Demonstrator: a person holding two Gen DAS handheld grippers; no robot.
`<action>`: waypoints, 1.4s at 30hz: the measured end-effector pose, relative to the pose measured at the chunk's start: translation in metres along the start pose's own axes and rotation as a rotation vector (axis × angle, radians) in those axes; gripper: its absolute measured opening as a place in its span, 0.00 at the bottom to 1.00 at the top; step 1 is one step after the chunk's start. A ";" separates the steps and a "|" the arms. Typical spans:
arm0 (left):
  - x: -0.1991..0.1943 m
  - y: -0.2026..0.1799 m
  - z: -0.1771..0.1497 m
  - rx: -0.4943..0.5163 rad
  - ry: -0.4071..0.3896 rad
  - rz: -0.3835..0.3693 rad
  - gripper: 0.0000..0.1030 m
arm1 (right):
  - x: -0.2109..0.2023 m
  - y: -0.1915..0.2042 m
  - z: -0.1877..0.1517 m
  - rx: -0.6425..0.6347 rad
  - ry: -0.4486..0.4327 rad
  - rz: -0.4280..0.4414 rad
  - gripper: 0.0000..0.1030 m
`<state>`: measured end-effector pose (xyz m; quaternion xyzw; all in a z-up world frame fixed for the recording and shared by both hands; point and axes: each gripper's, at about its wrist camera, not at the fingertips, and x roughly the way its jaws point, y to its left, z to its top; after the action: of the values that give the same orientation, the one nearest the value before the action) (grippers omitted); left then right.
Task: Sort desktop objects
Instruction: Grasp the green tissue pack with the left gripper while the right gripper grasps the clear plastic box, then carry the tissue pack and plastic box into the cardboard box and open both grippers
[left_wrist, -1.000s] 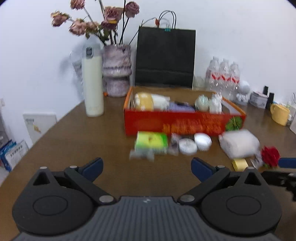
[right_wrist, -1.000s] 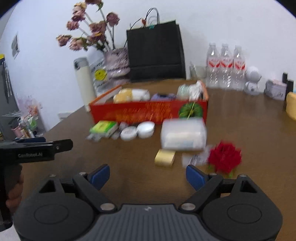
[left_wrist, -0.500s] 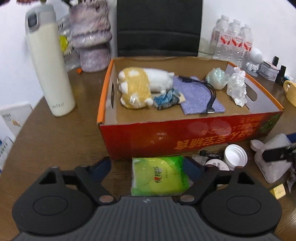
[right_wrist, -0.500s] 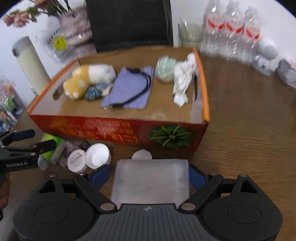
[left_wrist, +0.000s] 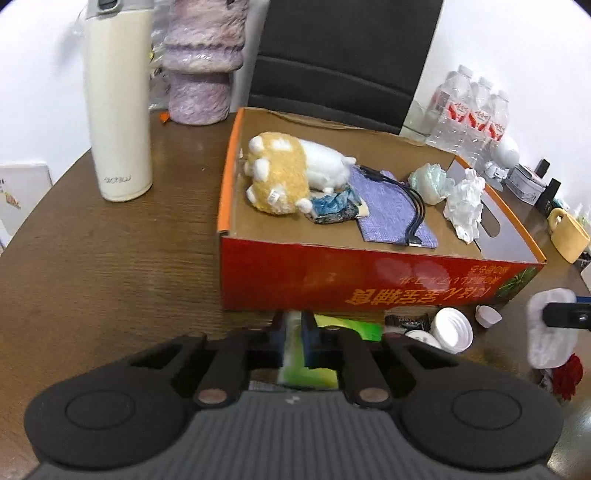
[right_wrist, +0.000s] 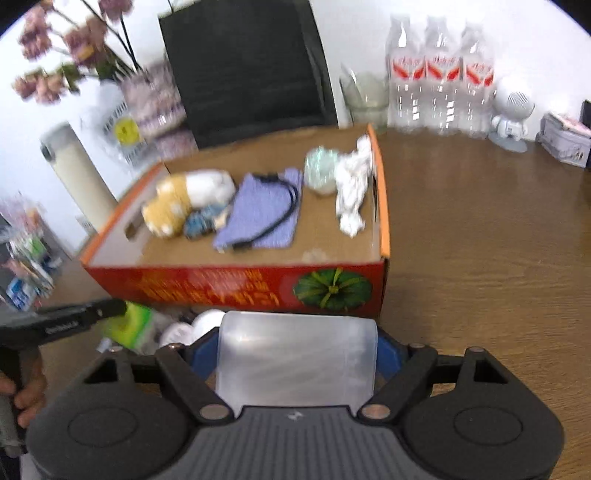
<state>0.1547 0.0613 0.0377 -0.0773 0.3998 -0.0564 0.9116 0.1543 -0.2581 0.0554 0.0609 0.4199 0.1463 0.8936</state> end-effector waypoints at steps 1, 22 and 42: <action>-0.001 0.001 0.000 -0.006 -0.012 0.002 0.19 | -0.004 0.000 0.001 -0.004 -0.008 0.003 0.79; 0.006 -0.021 0.000 0.079 0.005 0.056 0.19 | -0.011 -0.006 -0.005 0.037 -0.018 0.083 0.79; -0.037 -0.038 0.009 0.111 -0.072 -0.053 0.61 | -0.035 -0.006 -0.003 0.040 -0.089 0.115 0.79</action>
<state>0.1352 0.0310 0.0771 -0.0391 0.3609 -0.0999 0.9264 0.1317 -0.2747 0.0777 0.1093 0.3784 0.1860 0.9001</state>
